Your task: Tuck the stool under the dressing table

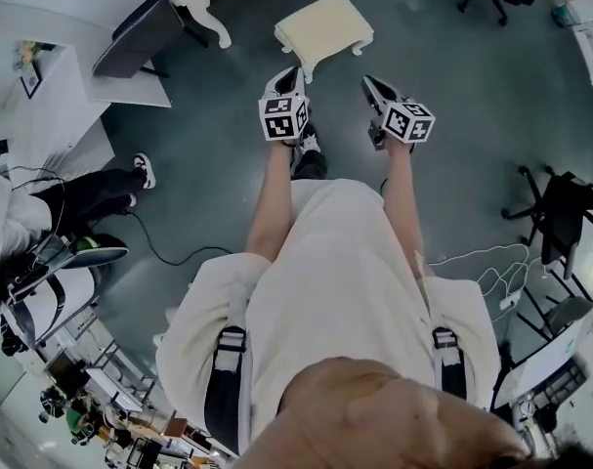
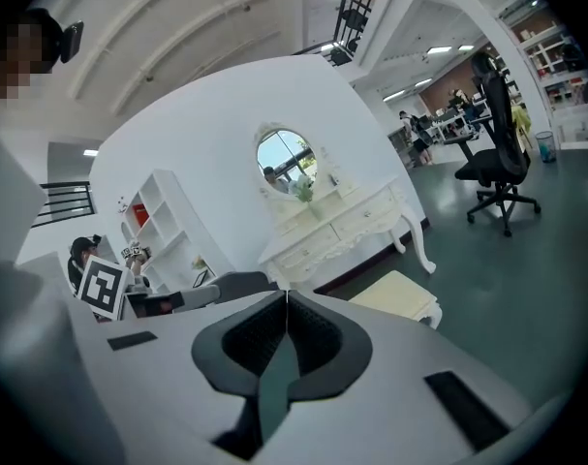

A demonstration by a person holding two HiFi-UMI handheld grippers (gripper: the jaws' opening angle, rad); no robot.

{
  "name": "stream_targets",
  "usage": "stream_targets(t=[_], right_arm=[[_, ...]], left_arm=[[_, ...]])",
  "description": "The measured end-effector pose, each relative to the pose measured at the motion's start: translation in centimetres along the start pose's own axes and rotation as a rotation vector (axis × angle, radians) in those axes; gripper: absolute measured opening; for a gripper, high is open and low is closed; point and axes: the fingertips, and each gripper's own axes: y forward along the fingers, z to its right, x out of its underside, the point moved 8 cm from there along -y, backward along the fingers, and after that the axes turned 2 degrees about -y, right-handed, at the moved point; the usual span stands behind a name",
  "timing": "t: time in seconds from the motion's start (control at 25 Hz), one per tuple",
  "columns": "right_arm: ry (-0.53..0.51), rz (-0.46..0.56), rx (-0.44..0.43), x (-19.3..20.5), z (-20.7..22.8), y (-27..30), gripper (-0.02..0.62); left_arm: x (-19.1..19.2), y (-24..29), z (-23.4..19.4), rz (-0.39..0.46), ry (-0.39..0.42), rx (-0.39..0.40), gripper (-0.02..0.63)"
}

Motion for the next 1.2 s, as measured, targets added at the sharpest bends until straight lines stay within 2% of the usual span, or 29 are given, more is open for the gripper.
stream_targets(t=[0.16,0.32,0.4,0.68,1.04,1.2], right_arm=[[0.002,0.010,0.016,-2.7,1.7,3.5,0.043],[-0.009,0.103,0.062,-5.3,3.7,6.8,0.044],[-0.018,0.114,0.062,-6.2,4.3,8.6,0.044],[-0.035,0.067,0.038,-7.0,6.0,13.1,0.043],[-0.015,-0.006,0.038,-9.8,13.2,16.0,0.043],[-0.011,-0.052,0.020,-11.2,16.8,18.0,0.043]], left_arm=[[-2.3,4.0,-1.6,-0.003,-0.007,0.026,0.015],[-4.3,7.9,-3.9,-0.022,0.012,0.038,0.015],[-4.8,9.4,-5.1,-0.032,0.009,0.041,0.015],[-5.3,14.0,-8.6,-0.074,-0.022,0.029,0.015],[-5.3,20.7,-7.7,-0.135,-0.042,-0.026,0.015],[-4.8,23.8,-6.7,-0.165,-0.087,-0.070,0.015]])
